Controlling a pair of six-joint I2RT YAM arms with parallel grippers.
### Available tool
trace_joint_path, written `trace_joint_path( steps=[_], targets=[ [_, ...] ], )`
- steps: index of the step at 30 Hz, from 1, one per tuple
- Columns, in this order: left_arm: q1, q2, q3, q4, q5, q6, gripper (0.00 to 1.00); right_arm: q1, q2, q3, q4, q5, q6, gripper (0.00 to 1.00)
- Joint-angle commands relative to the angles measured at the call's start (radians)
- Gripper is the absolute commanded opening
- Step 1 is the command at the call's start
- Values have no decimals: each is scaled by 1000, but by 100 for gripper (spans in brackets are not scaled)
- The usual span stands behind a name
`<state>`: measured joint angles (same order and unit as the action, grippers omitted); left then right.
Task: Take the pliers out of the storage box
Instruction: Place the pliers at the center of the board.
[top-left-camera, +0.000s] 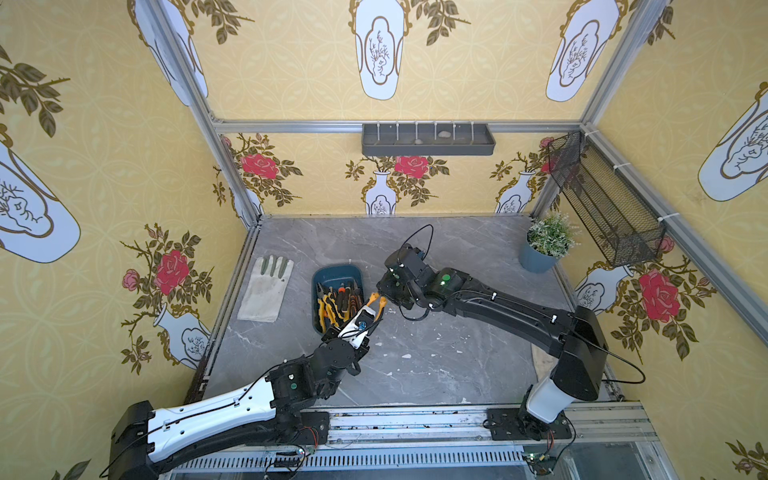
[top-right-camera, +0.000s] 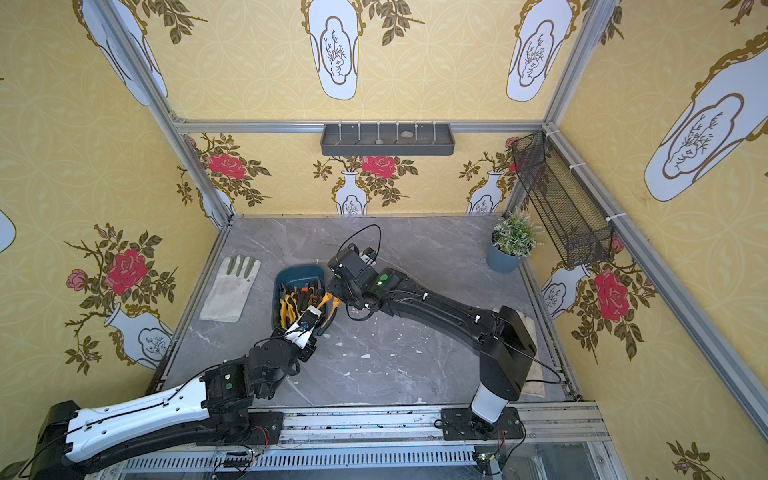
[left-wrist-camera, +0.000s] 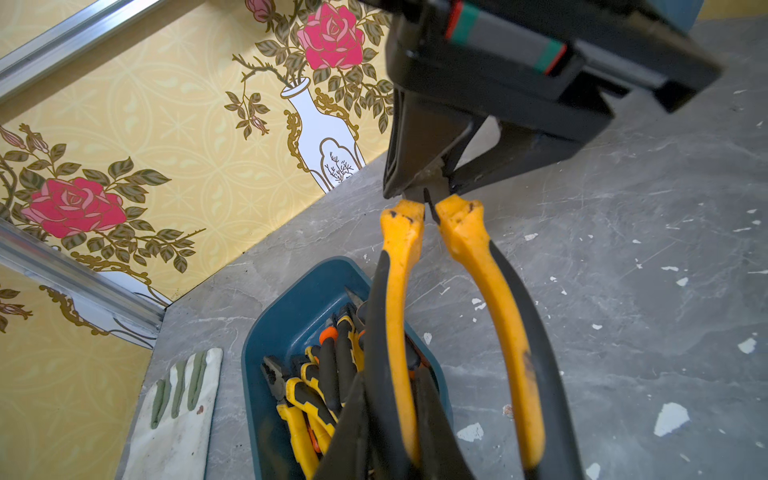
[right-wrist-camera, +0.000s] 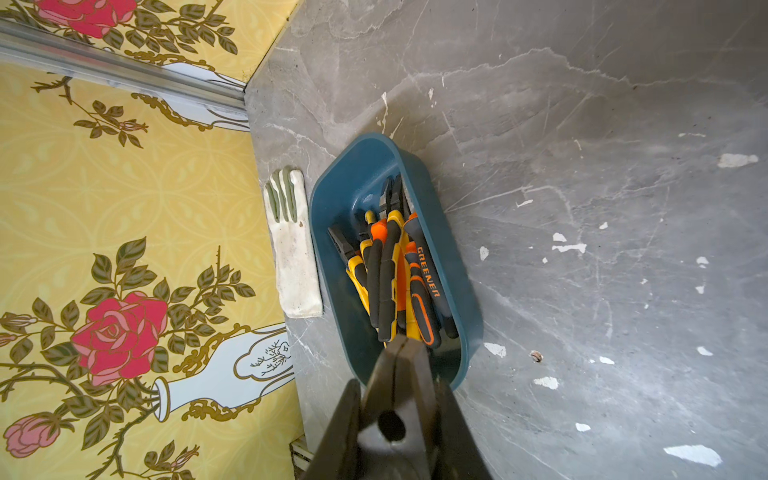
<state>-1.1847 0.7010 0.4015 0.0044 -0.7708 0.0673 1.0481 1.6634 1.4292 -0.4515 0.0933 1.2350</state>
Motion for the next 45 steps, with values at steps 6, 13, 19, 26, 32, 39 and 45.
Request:
trace_joint_path(
  steps=[6,13,19,26,32,39,45],
  targets=[
    [0,-61,147,-117,47,-260,85,-77,-77,-13,-48,-25,-495,0],
    [11,0,274,-271,-48,-445,99,-308,-78,68,-286,103,-746,0],
    [116,150,358,-362,60,-509,99,-503,-80,12,-244,17,-831,0],
    [214,272,380,-349,140,-554,99,-588,117,74,-226,-41,-901,0],
    [310,322,357,-298,247,-561,99,-611,368,244,-223,-96,-938,1],
    [359,346,331,-278,315,-532,99,-661,578,461,-281,-74,-955,3],
    [394,343,299,-276,357,-540,99,-673,673,565,-303,-93,-965,7]
  ],
)
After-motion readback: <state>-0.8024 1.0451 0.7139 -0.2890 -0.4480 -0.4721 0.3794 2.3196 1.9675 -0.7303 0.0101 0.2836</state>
